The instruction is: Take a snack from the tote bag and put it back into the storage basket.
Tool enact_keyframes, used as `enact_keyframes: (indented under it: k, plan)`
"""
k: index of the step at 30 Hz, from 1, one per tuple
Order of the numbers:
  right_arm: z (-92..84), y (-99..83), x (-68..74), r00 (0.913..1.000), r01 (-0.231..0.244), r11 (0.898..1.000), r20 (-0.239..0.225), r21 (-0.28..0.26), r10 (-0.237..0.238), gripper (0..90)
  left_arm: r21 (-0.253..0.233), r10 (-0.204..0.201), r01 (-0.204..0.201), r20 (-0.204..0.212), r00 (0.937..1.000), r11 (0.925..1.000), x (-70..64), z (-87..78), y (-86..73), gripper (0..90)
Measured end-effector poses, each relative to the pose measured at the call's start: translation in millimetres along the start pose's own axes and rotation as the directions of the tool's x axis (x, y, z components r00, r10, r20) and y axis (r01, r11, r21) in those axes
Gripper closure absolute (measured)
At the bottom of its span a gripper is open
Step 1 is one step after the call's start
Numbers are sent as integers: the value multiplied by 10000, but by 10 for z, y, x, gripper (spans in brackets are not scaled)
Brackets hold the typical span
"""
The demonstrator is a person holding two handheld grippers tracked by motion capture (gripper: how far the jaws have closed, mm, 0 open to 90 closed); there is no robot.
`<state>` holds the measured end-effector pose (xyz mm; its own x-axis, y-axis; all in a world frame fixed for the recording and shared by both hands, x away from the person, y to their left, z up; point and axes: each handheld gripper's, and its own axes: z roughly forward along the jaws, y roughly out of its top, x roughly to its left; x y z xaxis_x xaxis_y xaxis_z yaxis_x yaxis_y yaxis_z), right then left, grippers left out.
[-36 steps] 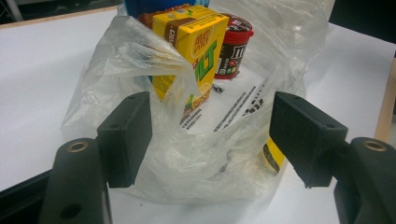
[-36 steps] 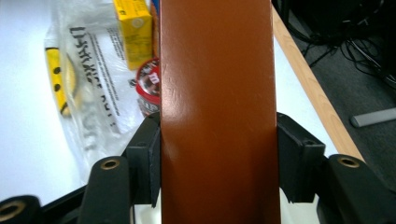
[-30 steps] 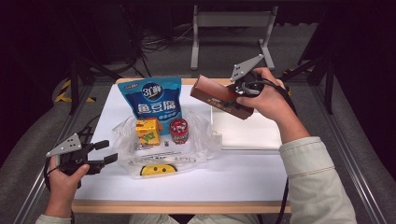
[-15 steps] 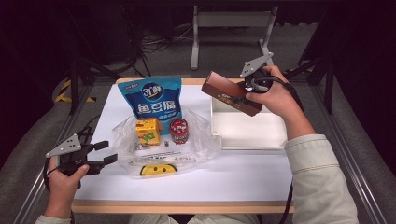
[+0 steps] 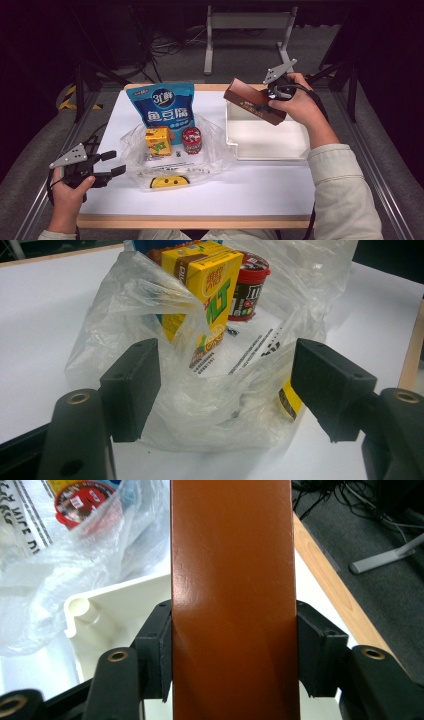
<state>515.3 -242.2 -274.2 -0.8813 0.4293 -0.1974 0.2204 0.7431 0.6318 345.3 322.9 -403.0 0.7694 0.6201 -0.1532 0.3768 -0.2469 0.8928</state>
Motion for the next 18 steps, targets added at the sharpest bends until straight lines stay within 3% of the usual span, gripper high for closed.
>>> enact_keyframes:
  k: [18]
  plan:
    - [185,-278,-110,9994,-350,9972,74,658,346,428,35,10,-10,-18,10000,10000,8,10,5,276]
